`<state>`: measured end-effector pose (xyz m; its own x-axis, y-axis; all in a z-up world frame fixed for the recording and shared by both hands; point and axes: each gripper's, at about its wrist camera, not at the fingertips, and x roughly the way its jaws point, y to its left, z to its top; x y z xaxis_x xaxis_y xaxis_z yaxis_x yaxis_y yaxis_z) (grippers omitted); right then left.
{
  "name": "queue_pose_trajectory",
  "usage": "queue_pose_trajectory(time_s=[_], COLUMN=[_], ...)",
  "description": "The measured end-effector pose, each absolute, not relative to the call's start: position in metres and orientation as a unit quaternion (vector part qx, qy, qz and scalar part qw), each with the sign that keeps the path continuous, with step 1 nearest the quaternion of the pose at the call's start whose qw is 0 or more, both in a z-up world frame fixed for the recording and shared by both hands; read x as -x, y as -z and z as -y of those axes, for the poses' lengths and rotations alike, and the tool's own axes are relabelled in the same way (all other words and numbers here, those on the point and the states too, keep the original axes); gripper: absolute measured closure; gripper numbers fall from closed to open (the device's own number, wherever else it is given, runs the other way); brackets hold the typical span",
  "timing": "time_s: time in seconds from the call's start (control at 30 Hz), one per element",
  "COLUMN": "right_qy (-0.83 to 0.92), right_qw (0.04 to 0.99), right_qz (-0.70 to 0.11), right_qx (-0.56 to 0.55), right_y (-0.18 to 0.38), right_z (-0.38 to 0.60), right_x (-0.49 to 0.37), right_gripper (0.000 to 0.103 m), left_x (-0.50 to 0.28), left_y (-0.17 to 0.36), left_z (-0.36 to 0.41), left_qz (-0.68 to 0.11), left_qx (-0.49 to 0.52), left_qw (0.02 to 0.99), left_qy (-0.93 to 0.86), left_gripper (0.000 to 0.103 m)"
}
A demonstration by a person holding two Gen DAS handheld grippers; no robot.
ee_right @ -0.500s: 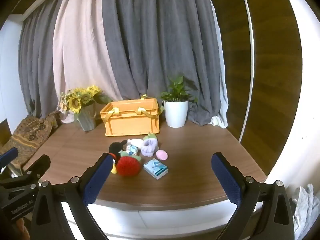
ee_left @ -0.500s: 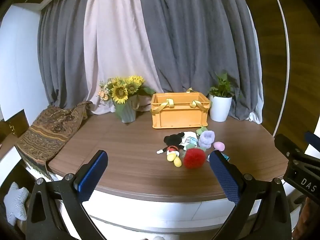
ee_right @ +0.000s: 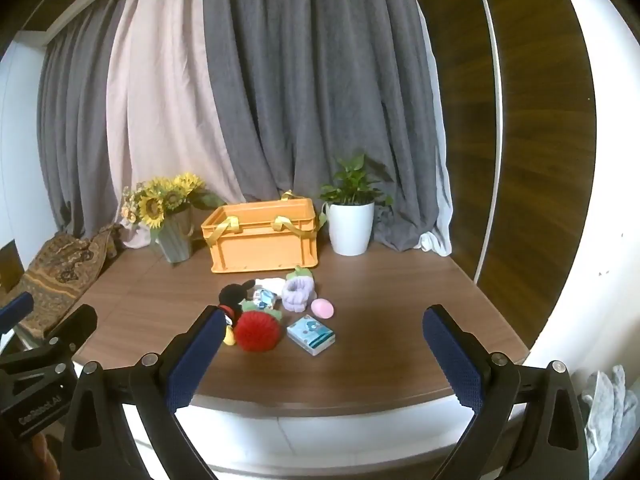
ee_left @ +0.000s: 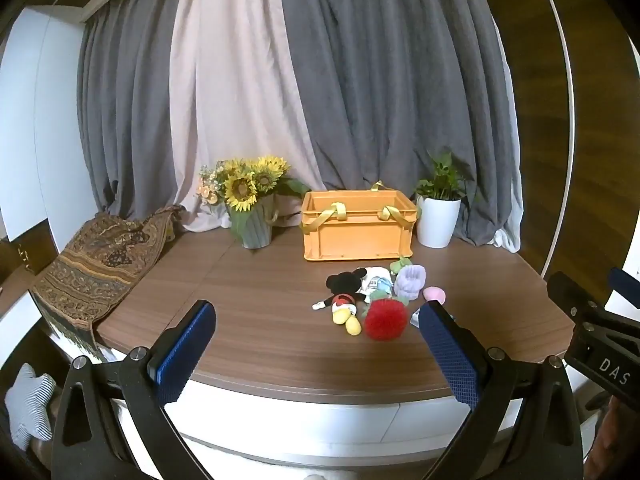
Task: Organize soft objects
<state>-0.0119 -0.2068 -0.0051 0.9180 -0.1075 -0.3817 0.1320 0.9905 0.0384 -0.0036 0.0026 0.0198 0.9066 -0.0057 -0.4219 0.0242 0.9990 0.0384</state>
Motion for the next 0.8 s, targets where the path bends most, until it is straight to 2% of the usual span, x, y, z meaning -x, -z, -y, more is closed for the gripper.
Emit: queue_pose_trajectory(time_s=[0.8], right_qy=[0.065], right_qw=[0.978], right_qz=[-0.197], right_qx=[-0.031], right_y=[-0.002], right_z=[0.204], right_x=[0.011], right_gripper=[0.003], left_x=[-0.004], left_y=[-0.021], left_z=[0.003], left_qz=[-0.214], left_qx=[-0.025], left_qw=[0.976], left_qy=[0.011], left_gripper=[0.000])
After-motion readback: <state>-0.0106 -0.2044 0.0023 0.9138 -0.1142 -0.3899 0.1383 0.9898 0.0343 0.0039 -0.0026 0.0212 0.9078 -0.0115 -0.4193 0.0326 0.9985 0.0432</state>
